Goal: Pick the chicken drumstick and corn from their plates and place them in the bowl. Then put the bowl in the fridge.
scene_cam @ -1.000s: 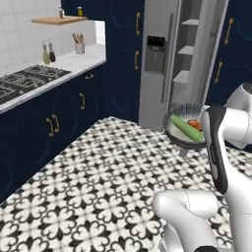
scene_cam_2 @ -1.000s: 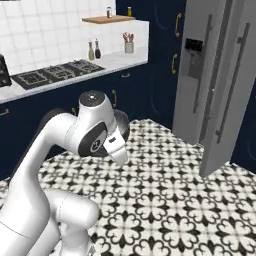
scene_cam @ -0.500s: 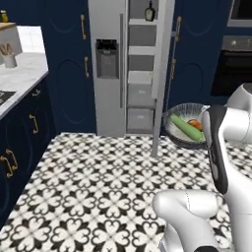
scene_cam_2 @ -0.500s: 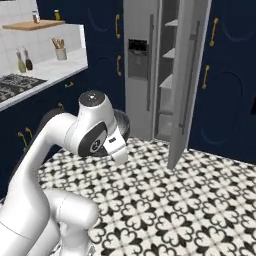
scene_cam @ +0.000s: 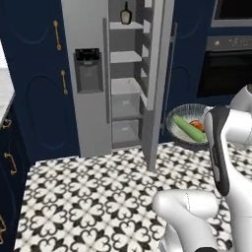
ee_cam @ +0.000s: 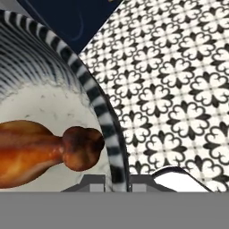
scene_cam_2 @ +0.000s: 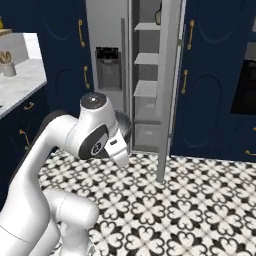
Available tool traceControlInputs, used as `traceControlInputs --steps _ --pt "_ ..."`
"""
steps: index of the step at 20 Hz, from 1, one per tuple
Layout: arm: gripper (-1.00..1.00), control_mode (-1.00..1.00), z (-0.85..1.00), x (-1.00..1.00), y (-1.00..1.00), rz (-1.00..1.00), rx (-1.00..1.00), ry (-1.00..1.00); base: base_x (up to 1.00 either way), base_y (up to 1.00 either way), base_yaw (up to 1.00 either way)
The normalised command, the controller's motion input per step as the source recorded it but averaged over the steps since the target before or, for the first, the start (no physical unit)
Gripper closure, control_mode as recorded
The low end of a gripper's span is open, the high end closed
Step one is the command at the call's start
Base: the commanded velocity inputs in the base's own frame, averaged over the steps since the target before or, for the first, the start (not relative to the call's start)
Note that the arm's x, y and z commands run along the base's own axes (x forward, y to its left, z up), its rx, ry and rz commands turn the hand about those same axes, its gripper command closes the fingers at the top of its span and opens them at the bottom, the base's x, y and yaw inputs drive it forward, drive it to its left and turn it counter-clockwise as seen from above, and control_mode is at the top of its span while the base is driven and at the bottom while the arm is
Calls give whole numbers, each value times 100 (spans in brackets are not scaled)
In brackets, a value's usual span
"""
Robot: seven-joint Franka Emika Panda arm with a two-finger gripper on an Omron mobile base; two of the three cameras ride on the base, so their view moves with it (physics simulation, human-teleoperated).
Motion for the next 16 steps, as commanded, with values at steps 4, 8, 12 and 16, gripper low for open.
traceControlInputs --steps 4,8,12,16 --pt "100 100 0 0 0 0 0 0 100 99 -45" --pt "100 100 0 0 0 0 0 0 100 89 -42" --pt "100 100 0 0 0 0 0 0 100 2 -1" --pt "100 100 0 0 0 0 0 0 100 -3 5"
